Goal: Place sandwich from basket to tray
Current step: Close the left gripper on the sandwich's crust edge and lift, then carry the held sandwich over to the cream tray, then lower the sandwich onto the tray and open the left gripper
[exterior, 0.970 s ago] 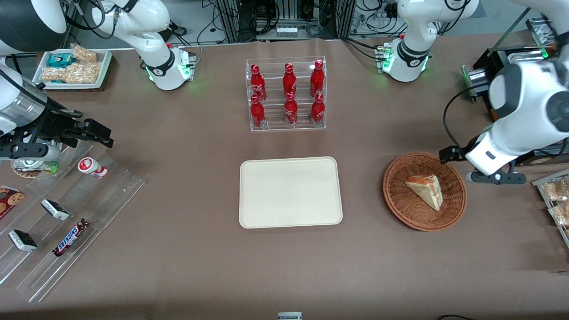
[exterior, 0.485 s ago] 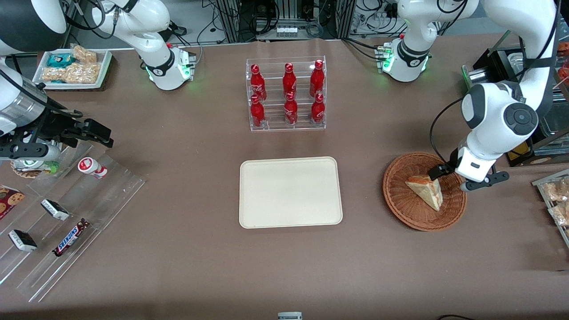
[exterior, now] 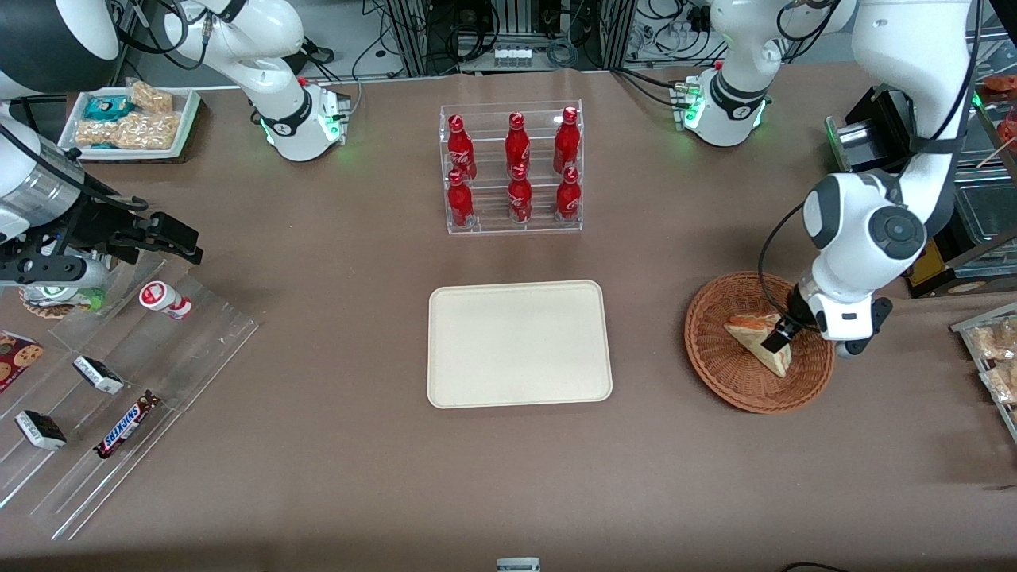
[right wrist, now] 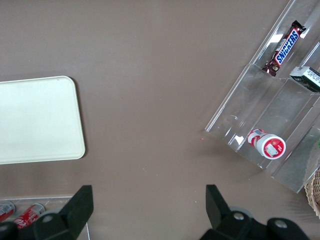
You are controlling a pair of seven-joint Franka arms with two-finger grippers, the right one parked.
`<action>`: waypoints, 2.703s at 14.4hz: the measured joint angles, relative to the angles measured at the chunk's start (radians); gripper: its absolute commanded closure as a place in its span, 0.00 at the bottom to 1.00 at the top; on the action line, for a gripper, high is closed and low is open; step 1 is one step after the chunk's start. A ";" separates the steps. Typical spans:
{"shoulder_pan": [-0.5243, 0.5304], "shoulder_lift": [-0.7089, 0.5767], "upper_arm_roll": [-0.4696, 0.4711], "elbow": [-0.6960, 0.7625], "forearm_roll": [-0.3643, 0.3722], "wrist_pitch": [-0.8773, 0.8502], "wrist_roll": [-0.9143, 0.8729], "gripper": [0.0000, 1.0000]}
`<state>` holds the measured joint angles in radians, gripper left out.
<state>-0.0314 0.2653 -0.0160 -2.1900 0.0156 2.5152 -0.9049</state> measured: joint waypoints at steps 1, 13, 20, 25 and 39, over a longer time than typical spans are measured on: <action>0.000 0.020 0.000 0.002 0.000 0.004 -0.011 0.63; -0.081 0.044 -0.029 0.217 0.000 -0.260 -0.022 0.96; -0.394 0.134 -0.041 0.379 0.058 -0.260 0.008 0.92; -0.576 0.343 -0.041 0.593 0.103 -0.244 0.005 0.92; -0.675 0.441 -0.037 0.662 0.103 -0.107 -0.068 0.00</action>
<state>-0.7060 0.7066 -0.0534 -1.5283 0.1183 2.4083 -0.9733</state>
